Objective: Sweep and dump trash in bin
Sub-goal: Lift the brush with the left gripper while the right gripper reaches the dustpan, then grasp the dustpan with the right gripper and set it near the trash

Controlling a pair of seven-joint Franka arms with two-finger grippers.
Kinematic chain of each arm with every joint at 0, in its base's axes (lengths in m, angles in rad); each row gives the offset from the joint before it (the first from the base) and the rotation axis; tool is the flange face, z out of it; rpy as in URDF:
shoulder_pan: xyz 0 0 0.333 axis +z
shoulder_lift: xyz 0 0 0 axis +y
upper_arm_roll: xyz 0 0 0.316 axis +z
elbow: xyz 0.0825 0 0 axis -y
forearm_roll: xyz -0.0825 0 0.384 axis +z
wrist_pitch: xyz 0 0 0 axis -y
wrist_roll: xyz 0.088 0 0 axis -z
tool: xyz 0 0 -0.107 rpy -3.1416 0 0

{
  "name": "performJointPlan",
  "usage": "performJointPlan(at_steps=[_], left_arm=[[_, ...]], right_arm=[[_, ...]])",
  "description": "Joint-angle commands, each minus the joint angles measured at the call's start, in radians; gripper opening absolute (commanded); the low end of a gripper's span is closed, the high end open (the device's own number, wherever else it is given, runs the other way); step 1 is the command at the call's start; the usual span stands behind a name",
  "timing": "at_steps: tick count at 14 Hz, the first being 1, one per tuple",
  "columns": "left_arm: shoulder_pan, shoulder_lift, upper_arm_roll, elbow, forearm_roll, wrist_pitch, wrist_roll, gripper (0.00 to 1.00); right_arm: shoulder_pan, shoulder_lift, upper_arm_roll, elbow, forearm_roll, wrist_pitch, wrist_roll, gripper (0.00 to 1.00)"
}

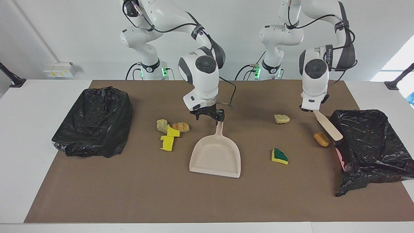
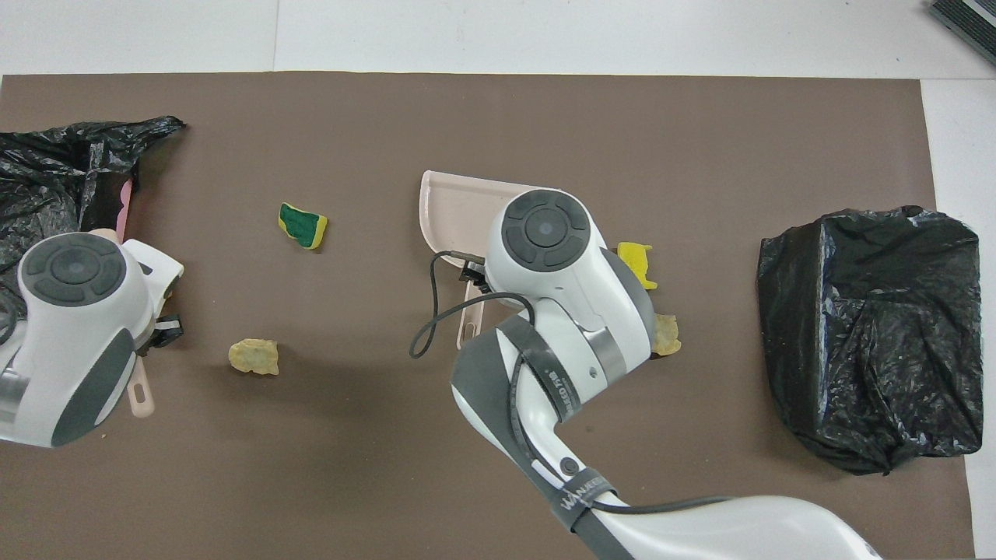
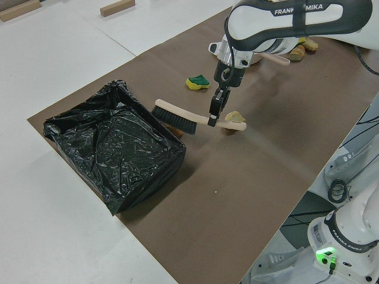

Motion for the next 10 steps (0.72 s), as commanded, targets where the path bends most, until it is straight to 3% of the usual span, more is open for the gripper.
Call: performJointPlan(at_steps=[1, 4, 8, 9, 10], left_arm=[[0.034, -0.010, -0.016, -0.071, -0.035, 0.044, 0.058, 0.00], [0.023, -0.018, -0.019, -0.127, -0.149, 0.115, 0.139, 0.00], [-0.108, 0.025, -0.022, -0.063, -0.374, 0.164, 0.175, 0.00], [-0.147, 0.044, -0.021, -0.011, -0.398, 0.138, 0.167, 0.00], [-0.150, 0.044, -0.021, 0.028, -0.414, 0.095, 0.167, 0.00]], right_arm=[[0.024, 0.099, -0.005, 0.110, 0.001, 0.029, 0.016, 1.00], [0.038, 0.094, -0.005, 0.087, 0.017, 0.043, 0.009, 1.00], [0.042, 0.053, 0.006, 0.009, 0.017, 0.037, -0.007, 1.00], [0.042, 0.050, 0.014, 0.000, 0.017, 0.034, -0.016, 0.95], [0.042, 0.045, 0.015, -0.002, 0.017, 0.026, -0.016, 0.79]])
